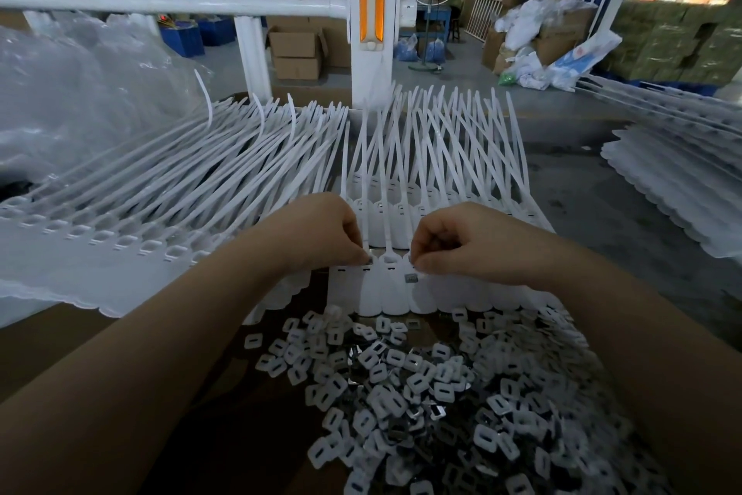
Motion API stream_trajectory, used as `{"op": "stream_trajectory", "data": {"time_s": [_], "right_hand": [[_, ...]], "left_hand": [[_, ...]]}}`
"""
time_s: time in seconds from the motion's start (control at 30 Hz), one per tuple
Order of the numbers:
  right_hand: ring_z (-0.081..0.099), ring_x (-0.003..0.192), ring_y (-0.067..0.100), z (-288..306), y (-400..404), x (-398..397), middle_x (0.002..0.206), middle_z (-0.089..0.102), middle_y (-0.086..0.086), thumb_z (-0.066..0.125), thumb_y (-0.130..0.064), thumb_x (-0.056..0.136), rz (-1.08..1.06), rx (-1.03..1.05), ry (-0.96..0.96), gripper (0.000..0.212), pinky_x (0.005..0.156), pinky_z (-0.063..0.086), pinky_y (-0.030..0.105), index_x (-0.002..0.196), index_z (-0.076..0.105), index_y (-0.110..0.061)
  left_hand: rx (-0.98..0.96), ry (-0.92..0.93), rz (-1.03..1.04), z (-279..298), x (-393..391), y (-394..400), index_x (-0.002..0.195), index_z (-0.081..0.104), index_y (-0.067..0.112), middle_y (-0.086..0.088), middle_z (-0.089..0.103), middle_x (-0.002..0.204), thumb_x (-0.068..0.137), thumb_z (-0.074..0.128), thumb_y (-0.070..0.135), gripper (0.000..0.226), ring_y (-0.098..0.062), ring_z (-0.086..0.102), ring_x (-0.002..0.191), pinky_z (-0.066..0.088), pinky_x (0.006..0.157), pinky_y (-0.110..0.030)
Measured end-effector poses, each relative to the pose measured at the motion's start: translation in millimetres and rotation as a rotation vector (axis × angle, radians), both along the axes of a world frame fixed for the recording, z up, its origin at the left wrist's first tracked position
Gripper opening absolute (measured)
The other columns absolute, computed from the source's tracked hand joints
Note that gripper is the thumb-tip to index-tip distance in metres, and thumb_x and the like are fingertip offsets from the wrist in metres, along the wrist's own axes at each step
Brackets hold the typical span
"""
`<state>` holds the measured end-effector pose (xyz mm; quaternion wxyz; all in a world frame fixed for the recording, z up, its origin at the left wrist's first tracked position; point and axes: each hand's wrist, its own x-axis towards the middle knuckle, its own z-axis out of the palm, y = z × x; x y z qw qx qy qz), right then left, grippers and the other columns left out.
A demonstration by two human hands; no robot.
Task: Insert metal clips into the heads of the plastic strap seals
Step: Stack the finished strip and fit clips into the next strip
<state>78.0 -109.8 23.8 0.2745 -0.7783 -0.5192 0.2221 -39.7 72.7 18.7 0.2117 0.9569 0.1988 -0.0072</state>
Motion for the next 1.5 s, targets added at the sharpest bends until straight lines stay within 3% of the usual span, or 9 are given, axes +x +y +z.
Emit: {"op": "stream_trajectory", "data": {"time_s": [0.2,0.3,0.47,0.63,0.83,1.1,1.23,1.33,1.5], "right_hand": [[0.057,0.069,0.000,13,5,-26,0.080,0.065,-0.016,0.077,-0.023,0.081,0.317,-0.098,-0.092,0.014,0.065,0.048,0.016,0.087,0.072,-0.035],[0.058,0.070,0.000,11,8,-32,0.079,0.065,-0.017,0.078,-0.026,0.080,0.317,-0.106,-0.148,0.016,0.066,0.049,0.019,0.090,0.072,-0.036],[0.056,0.070,-0.014,8,9,-34,0.069,0.057,-0.039,0.079,-0.031,0.079,0.318,-0.174,-0.206,0.013,0.060,0.040,0.003,0.091,0.073,-0.030],[0.061,0.072,-0.010,7,9,-34,0.078,0.067,-0.028,0.078,-0.032,0.079,0.269,-0.120,-0.144,0.007,0.064,0.045,0.005,0.084,0.073,-0.032],[0.066,0.068,0.001,9,7,-23,0.074,0.071,-0.013,0.081,-0.025,0.077,-0.049,0.252,-0.113,0.008,0.067,0.056,0.021,0.080,0.074,-0.026],[0.064,0.065,-0.001,6,9,-23,0.071,0.070,-0.015,0.085,-0.020,0.072,-0.102,0.335,-0.145,0.016,0.059,0.050,0.014,0.074,0.071,-0.027],[0.066,0.067,0.003,4,11,-20,0.074,0.070,-0.009,0.084,-0.019,0.074,-0.108,0.316,-0.104,0.018,0.065,0.055,0.022,0.078,0.067,-0.027],[0.062,0.067,-0.003,2,10,-14,0.074,0.068,-0.013,0.078,-0.019,0.080,-0.128,0.258,-0.197,0.018,0.062,0.049,0.013,0.078,0.064,-0.031],[0.061,0.071,0.000,-5,11,-9,0.078,0.067,-0.011,0.074,-0.026,0.082,-0.121,0.046,-0.258,0.014,0.065,0.050,0.018,0.078,0.063,-0.033]], "left_hand": [[-0.025,-0.019,0.004,1,-2,-1,0.081,0.070,0.024,0.008,0.068,0.078,0.081,0.076,0.036,0.014,-0.004,0.062,0.074,0.048,0.061,-0.020],[-0.030,-0.024,0.007,1,-3,-2,0.077,0.069,0.025,0.008,0.068,0.077,0.080,0.076,0.035,0.012,-0.004,0.062,0.073,0.045,0.059,-0.020],[-0.044,-0.033,0.000,1,-5,-2,0.080,0.070,0.024,0.008,0.068,0.077,0.080,0.077,0.037,0.014,-0.003,0.062,0.072,0.043,0.056,-0.018],[-0.076,-0.063,-0.009,5,-7,-4,0.080,0.070,0.023,0.008,0.068,0.075,0.080,0.077,0.035,0.014,-0.004,0.063,0.070,0.048,0.059,-0.020],[-0.493,-0.013,-0.012,20,-10,-8,0.087,0.074,0.014,0.005,0.071,0.068,0.088,0.069,0.029,0.017,-0.001,0.051,0.048,0.038,0.045,-0.017],[-0.902,-0.018,0.030,25,-11,-8,0.086,0.073,0.008,-0.004,0.073,0.077,0.087,0.068,0.013,0.007,-0.003,0.057,0.053,0.044,0.049,-0.014],[-0.872,-0.055,0.059,26,-11,-7,0.085,0.072,0.006,-0.007,0.074,0.078,0.086,0.069,0.009,0.004,-0.006,0.062,0.055,0.048,0.049,-0.015],[-0.795,-0.086,0.084,26,-11,-6,0.084,0.072,0.007,-0.005,0.075,0.077,0.086,0.070,0.008,0.003,-0.005,0.063,0.056,0.049,0.049,-0.015],[-0.530,-0.139,0.126,17,-6,-5,0.083,0.073,0.007,-0.002,0.074,0.069,0.087,0.070,0.008,0.005,-0.005,0.063,0.053,0.047,0.047,-0.015]]}}
